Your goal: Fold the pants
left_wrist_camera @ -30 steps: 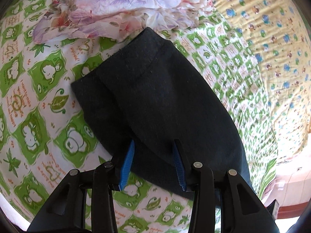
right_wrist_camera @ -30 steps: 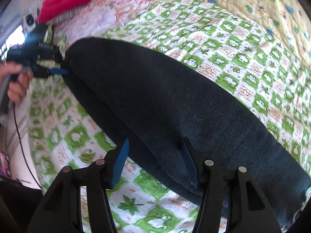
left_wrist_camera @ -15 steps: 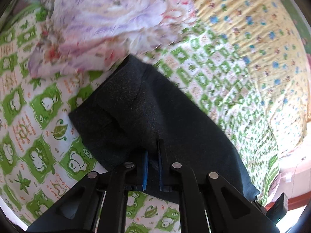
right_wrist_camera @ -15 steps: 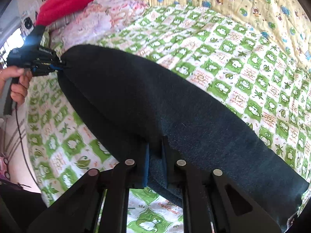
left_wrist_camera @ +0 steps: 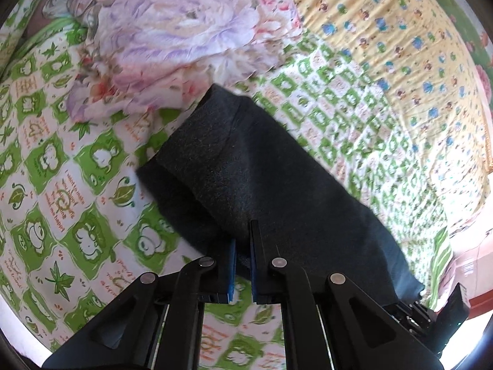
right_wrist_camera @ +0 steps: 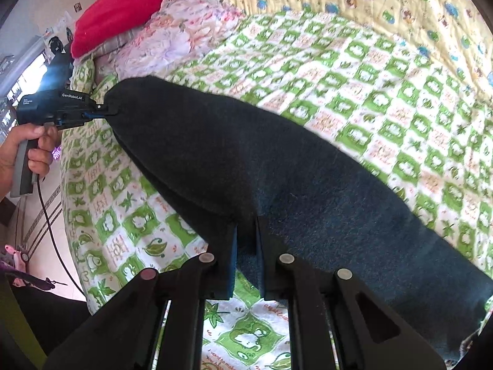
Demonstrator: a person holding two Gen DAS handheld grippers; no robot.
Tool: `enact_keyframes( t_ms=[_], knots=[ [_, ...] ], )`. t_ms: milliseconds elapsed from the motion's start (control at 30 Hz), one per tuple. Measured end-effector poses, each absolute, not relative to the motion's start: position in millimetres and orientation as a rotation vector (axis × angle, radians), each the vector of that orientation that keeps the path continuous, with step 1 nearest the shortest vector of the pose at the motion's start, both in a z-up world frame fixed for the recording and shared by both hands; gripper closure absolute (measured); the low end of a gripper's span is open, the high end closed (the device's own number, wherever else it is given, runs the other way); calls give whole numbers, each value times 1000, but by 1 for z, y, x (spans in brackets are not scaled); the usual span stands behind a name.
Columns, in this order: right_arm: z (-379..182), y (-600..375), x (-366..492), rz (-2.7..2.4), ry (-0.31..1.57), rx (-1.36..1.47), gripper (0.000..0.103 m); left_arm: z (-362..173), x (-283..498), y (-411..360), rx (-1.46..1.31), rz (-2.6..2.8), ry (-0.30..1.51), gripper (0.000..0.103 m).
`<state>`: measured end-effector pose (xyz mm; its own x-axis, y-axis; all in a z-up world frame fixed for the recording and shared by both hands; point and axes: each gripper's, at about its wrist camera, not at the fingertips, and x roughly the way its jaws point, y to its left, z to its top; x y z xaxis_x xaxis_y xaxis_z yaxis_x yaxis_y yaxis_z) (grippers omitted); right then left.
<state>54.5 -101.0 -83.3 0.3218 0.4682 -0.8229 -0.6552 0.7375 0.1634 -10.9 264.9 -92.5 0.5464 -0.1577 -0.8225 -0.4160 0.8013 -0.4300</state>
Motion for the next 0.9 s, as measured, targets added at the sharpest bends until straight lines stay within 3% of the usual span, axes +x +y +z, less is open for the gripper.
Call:
enact_keyframes(
  t_ms=[200, 400, 500, 900],
  knots=[
    [-103, -99, 55, 738, 1063, -200, 89, -107, -7, 261, -592, 173, 1042, 93],
    [-102, -106, 57, 709, 1101, -120, 77, -95, -10, 257, -562, 175, 1054, 78],
    [-96, -114, 53, 699, 1099, -63, 64, -80, -17, 253, -562, 158, 1030, 71],
    [-52, -121, 88, 709, 1029, 132, 63, -64, -25, 251, -641, 187, 1010, 58]
  ],
)
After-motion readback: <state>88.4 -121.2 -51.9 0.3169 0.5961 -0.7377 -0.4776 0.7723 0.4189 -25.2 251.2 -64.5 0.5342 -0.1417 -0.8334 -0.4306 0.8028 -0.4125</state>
